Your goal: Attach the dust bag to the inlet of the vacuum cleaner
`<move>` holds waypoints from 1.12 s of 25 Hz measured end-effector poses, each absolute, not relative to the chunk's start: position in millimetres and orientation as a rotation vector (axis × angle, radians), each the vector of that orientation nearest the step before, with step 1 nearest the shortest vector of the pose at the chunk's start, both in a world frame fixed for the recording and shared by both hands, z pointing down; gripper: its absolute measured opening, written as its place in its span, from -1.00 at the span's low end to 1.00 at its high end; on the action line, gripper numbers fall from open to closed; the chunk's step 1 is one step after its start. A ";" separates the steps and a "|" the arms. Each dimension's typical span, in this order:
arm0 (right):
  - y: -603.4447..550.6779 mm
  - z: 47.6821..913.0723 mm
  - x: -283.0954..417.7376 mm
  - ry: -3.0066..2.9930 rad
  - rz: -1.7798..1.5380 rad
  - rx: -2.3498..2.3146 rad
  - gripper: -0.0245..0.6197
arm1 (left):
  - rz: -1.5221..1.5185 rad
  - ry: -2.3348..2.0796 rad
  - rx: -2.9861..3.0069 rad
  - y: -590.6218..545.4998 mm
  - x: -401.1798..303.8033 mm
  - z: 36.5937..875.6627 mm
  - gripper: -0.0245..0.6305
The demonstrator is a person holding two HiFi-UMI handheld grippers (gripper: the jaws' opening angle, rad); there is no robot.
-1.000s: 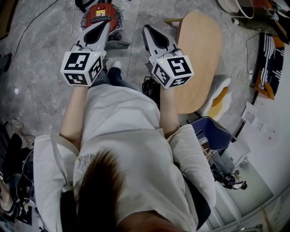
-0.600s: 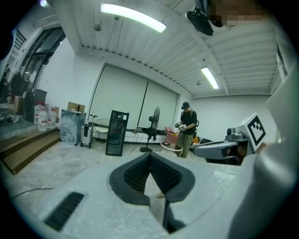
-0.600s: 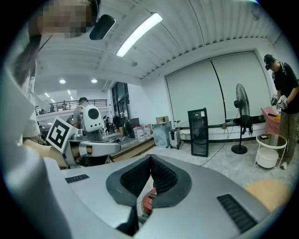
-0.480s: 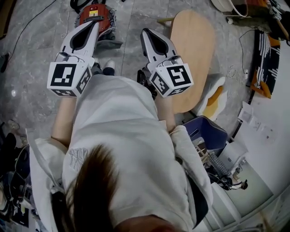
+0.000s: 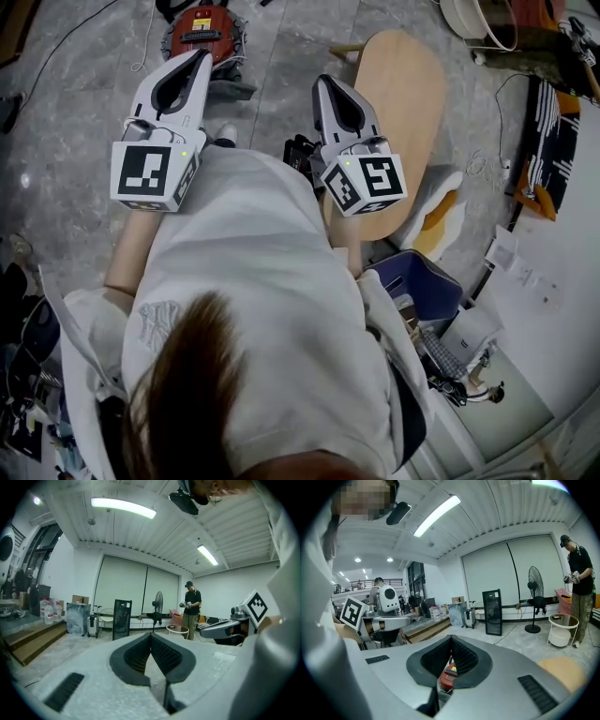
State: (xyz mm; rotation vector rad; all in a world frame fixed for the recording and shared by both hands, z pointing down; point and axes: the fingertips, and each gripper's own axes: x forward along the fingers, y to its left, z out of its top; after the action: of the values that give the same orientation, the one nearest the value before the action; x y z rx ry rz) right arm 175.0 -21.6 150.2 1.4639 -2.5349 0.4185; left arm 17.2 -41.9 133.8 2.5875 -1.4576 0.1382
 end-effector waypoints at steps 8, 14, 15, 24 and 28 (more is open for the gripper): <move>-17.0 154.8 174.9 -2.506 0.415 1.475 -0.92 | 0.143 -1.438 2.599 -38.0 12.2 138.7 -0.87; -16.1 152.7 170.0 -2.512 0.405 1.475 -0.92 | 0.145 -1.455 2.633 -38.1 7.5 130.2 -0.87; -15.6 151.6 169.5 -2.512 0.403 1.475 -0.92 | 0.147 -1.461 2.634 -37.2 6.8 128.9 -0.87; -20.4 149.7 164.3 -2.523 0.390 1.464 -0.92 | 0.163 -1.486 2.602 -40.8 0.0 131.1 -0.87; -20.8 148.7 164.4 -2.520 0.390 1.468 -0.92 | 0.155 -1.485 2.613 -41.9 -1.3 129.2 -0.87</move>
State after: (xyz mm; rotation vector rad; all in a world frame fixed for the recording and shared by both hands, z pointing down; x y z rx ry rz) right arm 164.4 -20.8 148.7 1.4679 -2.5200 0.3899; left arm -1.3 -41.9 129.2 2.6134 -1.4852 0.1547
